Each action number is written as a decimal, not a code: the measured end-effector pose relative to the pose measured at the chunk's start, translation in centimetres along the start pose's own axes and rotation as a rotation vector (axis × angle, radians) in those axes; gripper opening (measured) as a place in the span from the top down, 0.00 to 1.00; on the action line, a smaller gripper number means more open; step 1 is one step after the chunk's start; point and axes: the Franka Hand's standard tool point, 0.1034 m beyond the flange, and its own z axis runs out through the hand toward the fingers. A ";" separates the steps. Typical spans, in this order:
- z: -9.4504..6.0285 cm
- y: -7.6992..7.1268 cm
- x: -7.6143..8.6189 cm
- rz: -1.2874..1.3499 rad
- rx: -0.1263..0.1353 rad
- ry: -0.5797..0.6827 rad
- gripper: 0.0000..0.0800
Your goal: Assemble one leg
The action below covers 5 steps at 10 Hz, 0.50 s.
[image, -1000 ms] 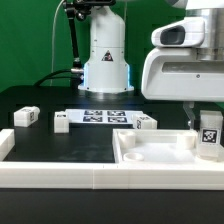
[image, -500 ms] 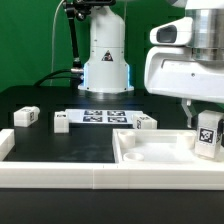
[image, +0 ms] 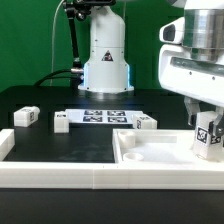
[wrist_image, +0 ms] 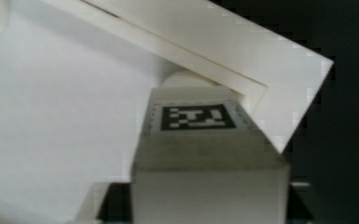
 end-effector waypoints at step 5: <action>0.1 0.1 0.1 0.109 0.004 -0.021 0.62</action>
Offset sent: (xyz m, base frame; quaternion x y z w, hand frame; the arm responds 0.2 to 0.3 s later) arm 0.0000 0.0000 0.0000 0.0000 0.0000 0.1296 0.9916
